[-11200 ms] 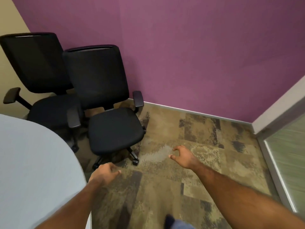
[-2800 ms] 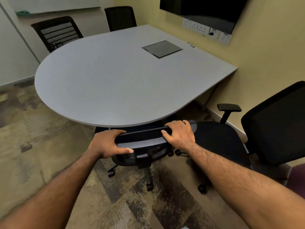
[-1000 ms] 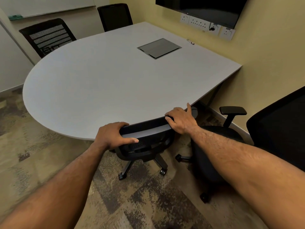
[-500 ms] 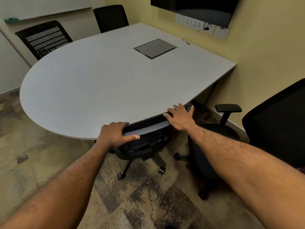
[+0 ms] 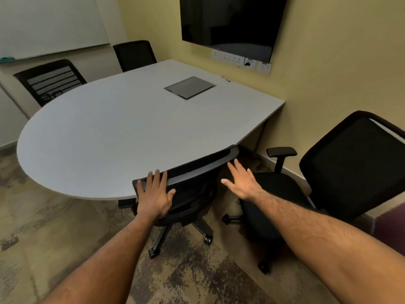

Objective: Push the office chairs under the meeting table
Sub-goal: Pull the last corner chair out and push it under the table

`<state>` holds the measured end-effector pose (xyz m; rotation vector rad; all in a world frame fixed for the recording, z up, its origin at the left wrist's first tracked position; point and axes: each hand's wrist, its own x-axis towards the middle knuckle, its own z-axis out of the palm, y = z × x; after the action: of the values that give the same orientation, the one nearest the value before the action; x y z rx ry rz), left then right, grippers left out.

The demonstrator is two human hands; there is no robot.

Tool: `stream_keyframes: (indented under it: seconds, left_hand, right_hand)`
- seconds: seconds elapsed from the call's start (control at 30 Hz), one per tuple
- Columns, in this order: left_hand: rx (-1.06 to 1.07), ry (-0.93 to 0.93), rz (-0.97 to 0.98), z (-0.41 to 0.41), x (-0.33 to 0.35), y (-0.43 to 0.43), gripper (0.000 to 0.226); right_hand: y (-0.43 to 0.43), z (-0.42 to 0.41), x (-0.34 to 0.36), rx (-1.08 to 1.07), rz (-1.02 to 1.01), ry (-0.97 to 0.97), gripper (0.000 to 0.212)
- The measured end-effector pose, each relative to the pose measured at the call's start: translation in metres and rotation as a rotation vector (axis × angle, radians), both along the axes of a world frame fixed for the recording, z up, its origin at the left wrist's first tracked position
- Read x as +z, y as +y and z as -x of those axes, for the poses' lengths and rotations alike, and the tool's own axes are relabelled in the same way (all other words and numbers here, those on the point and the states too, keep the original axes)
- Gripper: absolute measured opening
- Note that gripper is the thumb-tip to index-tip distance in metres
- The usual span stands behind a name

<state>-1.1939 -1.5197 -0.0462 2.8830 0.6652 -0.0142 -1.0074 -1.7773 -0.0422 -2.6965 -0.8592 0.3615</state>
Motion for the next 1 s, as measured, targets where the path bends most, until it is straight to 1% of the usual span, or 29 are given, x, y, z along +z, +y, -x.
stream_keyframes:
  seconds: [0.1,0.17,0.23,0.27,0.4,0.6,0.83,1.0]
  left_hand:
    - [-0.057,0.012,-0.083,0.019,-0.008,-0.013,0.091]
    - [-0.113,-0.006,-0.144,0.031,-0.016,-0.026,0.098]
    - [-0.188,-0.050,-0.130,0.040,-0.023,-0.045,0.096]
    - [-0.225,-0.043,-0.119,0.043,-0.027,-0.055,0.095]
    - [-0.348,0.116,-0.107,0.044,-0.047,-0.092,0.092]
    - [-0.428,0.248,0.047,0.034,-0.058,-0.140,0.098]
    - [-0.453,0.288,0.054,0.000,-0.060,-0.191,0.098]
    - [-0.467,0.308,0.049,-0.044,-0.073,-0.261,0.096]
  right_hand:
    - [-0.038,0.024,-0.006,-0.039,0.049,-0.021,0.077]
    - [-0.068,0.043,-0.015,-0.099,0.063,-0.002,0.075]
    - [-0.100,0.060,-0.023,-0.165,0.092,0.017,0.074]
    - [-0.115,0.068,-0.026,-0.192,0.110,0.018,0.074]
    - [-0.168,0.095,-0.031,-0.298,0.145,0.032,0.074]
    - [-0.231,0.115,-0.038,-0.389,0.169,0.073,0.075]
    - [-0.300,0.110,-0.054,-0.465,0.166,0.134,0.073]
    - [-0.359,0.074,-0.060,-0.475,0.154,0.146,0.070]
